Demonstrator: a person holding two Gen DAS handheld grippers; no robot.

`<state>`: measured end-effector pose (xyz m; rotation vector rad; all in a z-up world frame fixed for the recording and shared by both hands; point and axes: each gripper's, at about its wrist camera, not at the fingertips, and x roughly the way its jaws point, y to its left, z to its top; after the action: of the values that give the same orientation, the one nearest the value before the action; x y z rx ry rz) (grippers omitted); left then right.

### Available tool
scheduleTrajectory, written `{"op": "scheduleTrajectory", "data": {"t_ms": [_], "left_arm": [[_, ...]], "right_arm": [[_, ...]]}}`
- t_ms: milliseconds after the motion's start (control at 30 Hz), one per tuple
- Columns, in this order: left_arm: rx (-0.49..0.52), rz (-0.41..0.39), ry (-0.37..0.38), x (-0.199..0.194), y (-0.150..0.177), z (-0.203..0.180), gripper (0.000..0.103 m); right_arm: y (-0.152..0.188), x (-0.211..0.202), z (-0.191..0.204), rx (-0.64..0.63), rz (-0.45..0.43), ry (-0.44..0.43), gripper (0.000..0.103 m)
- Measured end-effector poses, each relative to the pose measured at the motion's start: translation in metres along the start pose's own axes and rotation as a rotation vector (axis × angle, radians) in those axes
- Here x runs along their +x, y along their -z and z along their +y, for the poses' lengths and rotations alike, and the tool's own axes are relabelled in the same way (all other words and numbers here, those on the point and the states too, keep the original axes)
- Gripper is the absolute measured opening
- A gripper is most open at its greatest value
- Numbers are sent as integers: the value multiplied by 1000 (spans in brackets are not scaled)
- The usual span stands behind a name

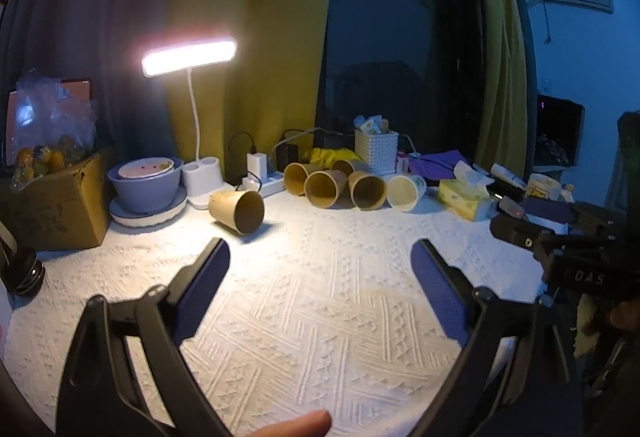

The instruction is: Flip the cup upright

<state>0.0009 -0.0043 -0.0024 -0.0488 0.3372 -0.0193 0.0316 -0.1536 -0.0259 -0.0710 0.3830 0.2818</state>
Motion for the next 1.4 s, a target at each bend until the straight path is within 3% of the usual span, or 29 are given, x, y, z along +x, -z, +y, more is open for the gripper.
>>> {"op": "scheduleTrajectory", "data": {"t_ms": [1400], "left_arm": [[-35,5,34,0,4,3,93]], "right_arm": [[0,4,-4,7,10,2,78]]}}
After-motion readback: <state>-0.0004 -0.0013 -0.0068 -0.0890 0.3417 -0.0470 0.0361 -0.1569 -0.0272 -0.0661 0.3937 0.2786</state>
